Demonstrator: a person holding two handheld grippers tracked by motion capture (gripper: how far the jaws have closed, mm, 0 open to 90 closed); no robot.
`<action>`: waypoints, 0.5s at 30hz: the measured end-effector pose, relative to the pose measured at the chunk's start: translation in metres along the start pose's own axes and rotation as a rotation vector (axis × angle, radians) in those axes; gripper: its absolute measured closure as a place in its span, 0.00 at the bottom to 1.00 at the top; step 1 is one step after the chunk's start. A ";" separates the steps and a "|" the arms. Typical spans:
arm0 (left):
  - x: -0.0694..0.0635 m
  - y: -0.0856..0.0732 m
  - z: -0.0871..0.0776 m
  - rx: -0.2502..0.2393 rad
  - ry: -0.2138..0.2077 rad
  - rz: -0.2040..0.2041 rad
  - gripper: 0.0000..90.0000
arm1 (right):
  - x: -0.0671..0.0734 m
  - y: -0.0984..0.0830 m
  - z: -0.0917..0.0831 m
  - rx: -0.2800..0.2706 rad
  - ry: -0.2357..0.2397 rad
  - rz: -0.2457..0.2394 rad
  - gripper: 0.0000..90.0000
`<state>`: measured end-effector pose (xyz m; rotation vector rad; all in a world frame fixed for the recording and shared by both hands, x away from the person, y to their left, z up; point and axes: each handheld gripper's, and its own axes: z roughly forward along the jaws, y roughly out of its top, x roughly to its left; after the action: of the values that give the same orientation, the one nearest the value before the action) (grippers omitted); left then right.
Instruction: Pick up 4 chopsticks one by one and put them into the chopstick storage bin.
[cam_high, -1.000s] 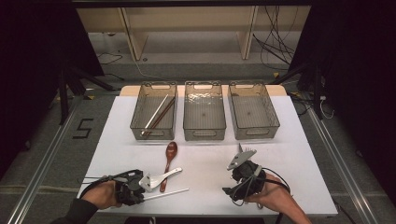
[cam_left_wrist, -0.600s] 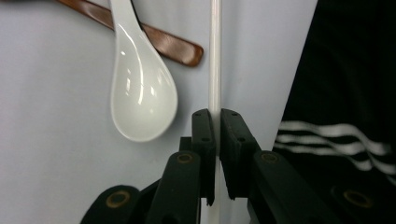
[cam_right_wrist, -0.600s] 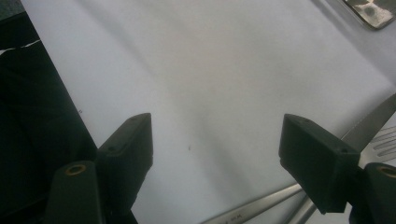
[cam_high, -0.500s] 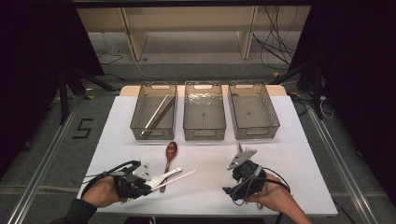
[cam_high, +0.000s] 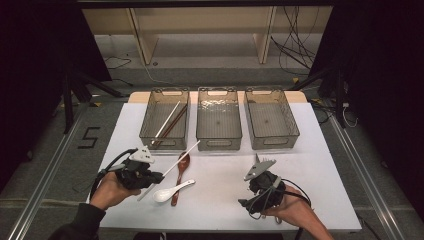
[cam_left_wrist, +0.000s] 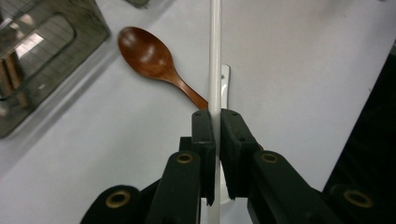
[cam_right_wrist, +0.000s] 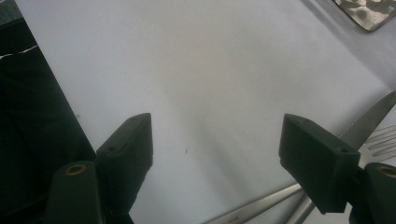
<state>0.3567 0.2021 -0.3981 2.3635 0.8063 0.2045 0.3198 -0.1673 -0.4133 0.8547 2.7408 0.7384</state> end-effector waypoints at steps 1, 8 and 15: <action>0.003 0.002 0.000 -0.001 0.007 -0.002 0.93 | 0.000 0.000 0.000 -0.001 0.000 0.001 0.30; 0.022 0.021 -0.002 -0.039 0.047 -0.043 0.94 | -0.001 0.000 0.000 0.000 0.001 0.001 0.30; 0.040 0.035 -0.002 -0.086 0.080 -0.087 0.93 | -0.001 0.000 -0.001 -0.001 0.000 0.003 0.30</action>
<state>0.4052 0.2051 -0.3772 2.2462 0.9181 0.2925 0.3204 -0.1685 -0.4128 0.8591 2.7395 0.7398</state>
